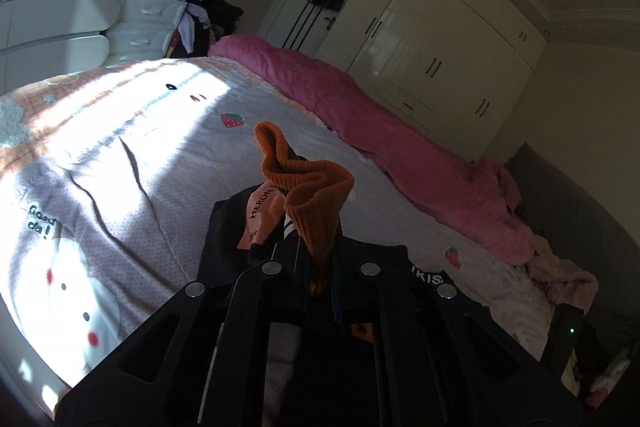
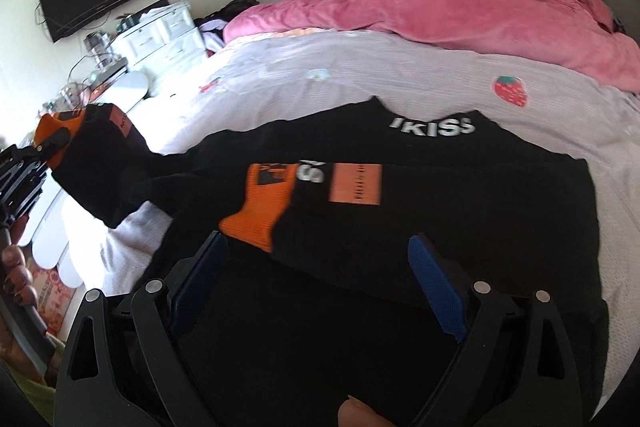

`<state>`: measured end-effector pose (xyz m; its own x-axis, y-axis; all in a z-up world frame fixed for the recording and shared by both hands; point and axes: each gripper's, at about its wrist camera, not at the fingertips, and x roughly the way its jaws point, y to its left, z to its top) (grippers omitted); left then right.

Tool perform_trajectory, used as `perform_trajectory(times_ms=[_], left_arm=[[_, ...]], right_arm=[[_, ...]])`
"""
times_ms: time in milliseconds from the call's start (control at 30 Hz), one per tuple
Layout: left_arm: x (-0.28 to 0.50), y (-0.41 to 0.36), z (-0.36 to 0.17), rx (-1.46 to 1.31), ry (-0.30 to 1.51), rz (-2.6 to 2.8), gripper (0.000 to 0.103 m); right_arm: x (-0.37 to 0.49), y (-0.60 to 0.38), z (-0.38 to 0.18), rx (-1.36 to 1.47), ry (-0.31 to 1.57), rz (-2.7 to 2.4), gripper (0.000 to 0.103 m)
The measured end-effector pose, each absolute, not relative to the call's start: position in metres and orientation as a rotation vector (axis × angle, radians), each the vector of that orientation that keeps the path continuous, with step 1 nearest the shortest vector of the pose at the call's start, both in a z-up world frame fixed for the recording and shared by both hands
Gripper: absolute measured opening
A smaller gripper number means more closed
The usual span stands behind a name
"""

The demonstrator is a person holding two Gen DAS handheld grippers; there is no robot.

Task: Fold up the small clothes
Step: 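Fold the sleeve across the sweatshirt body with the left tool and release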

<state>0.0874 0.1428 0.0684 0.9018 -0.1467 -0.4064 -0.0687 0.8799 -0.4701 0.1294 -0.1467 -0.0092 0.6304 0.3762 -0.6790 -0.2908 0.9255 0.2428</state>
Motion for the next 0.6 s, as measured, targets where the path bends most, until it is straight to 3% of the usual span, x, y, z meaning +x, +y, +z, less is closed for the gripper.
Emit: perform_trajectory(times_ms=[600], left_arm=[[0.116,-0.011,0.014,-0.271,0.698,-0.343,0.003]], right_arm=[[0.124,-0.275,-0.003,0.28,0.744,0.176,0.091]])
